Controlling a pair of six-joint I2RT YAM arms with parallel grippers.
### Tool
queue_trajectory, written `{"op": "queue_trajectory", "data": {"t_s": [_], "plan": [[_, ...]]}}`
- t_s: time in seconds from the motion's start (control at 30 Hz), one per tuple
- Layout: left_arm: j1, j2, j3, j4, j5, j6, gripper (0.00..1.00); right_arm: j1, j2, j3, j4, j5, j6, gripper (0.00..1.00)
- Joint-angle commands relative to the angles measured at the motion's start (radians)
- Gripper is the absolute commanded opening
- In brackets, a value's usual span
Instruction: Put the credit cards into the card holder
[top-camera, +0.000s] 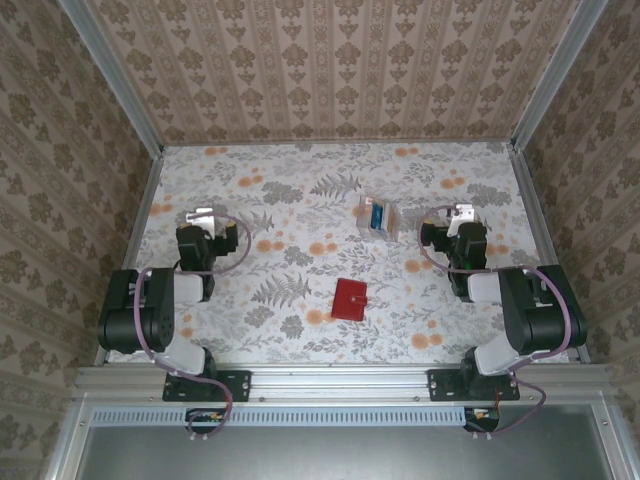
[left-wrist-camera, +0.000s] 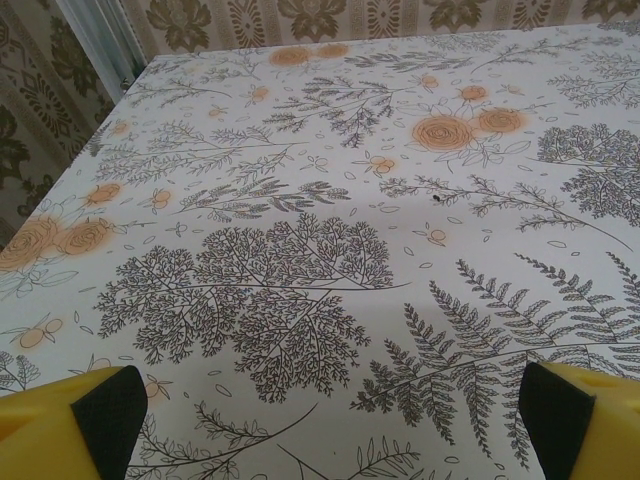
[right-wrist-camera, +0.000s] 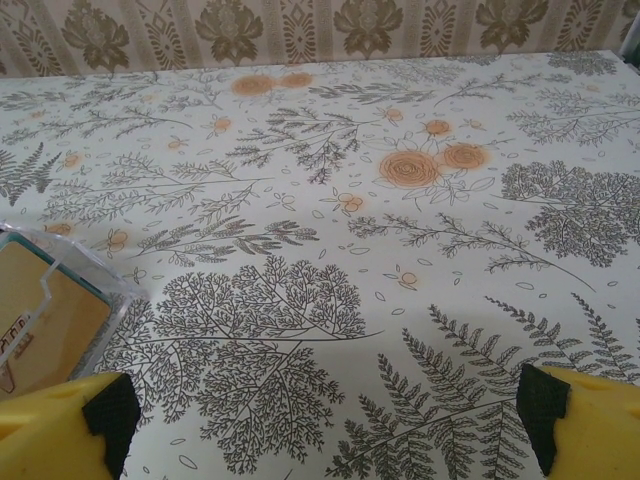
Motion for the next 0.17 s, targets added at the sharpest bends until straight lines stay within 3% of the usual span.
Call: {"op": "queue_trajectory", "data": {"t_s": [0.0, 0.13], "plan": [[0.001, -0.008, 0.006, 0.001, -0.010, 0.020, 1.00, 0.004, -0.002, 0.015, -0.007, 0.022, -0.013, 1.00], [0.001, -0.007, 0.006, 0.001, -0.010, 0.021, 1.00, 0.004, -0.003, 0.012, -0.002, 0.021, -0.013, 1.00]]}}
